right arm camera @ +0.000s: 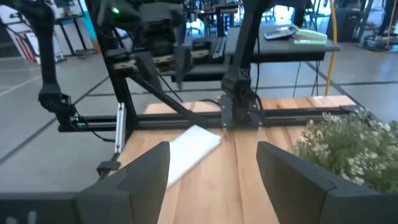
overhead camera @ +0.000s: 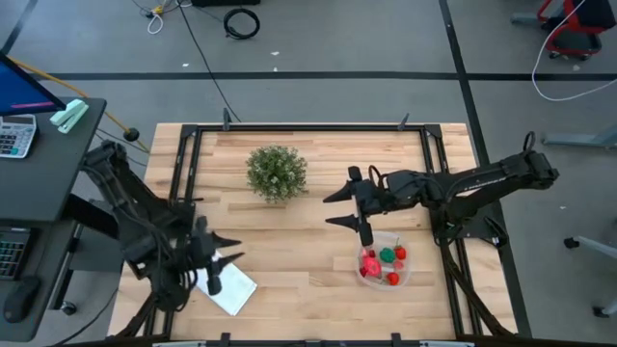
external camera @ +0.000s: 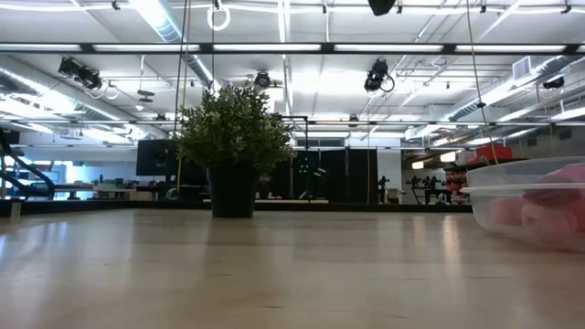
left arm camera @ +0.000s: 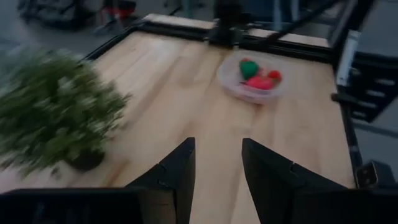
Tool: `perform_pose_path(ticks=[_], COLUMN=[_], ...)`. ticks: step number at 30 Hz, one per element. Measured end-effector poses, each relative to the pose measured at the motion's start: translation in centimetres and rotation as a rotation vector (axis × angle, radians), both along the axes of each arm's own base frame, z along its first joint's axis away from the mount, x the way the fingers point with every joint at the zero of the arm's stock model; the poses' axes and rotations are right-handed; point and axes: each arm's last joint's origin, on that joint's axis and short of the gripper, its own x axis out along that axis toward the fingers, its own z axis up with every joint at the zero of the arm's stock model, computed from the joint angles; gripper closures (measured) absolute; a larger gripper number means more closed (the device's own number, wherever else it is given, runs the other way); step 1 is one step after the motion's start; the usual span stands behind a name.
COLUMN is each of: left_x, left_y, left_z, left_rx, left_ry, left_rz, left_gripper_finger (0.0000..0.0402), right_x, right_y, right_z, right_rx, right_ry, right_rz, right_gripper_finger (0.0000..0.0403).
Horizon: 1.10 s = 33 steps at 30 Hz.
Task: Pick and placing Produce into tupperware
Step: Return to Home Position
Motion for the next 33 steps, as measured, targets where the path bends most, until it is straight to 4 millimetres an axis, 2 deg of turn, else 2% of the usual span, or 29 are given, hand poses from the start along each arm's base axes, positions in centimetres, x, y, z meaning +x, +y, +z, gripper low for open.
perform_pose_path(ticks=[6, 10, 12, 15, 18, 22, 27, 30, 33], left_x=[1.6, 3.5, 5.0, 7.5, 8.9, 9.8, 10.8, 11.1, 11.2], left_y=[0.1, 0.7, 0.8, 1.1, 2.3, 5.2, 8.9, 10.1, 10.3], left_z=[-0.3, 0.4, 1.3, 3.1, 4.2, 4.1, 2.6, 2.5, 2.7], left_rx=[0.092, 0.097, 0.066, 0.062, 0.107, 0.107, 0.059, 0.049, 0.087], left_ry=[0.015, 0.023, -0.016, -0.152, -0.253, -0.195, -0.029, -0.017, -0.031], left_rz=[-0.069, -0.131, -0.231, -0.471, -0.65, -0.566, -0.412, -0.361, -0.367], left_gripper_finger=[0.0264, 0.0264, 0.0264, 0.0264, 0.0264, 0.0264, 0.0264, 0.0264, 0.0265], right_x=[0.1, 0.1, 0.1, 0.1, 0.1, 0.1, -0.4, -1.3, -2.6], right_y=[0.0, 0.0, 0.0, 0.0, 0.0, 0.0, 0.0, -0.1, -0.3], right_z=[-0.2, -0.1, -0.1, 0.0, 0.0, -0.2, 0.1, 0.5, 0.6], right_rx=[0.0, -0.014, -0.034, -0.048, -0.031, 0.011, 0.013, 0.003, -0.005], right_ry=[0.01, 0.003, -0.007, -0.015, -0.01, 0.013, 0.013, -0.01, -0.028], right_rz=[-0.001, 0.001, 0.004, 0.006, 0.004, 0.001, 0.031, 0.035, 0.036], right_gripper_finger=[0.0153, 0.0153, 0.0153, 0.0153, 0.0153, 0.0153, 0.0153, 0.0153, 0.0153])
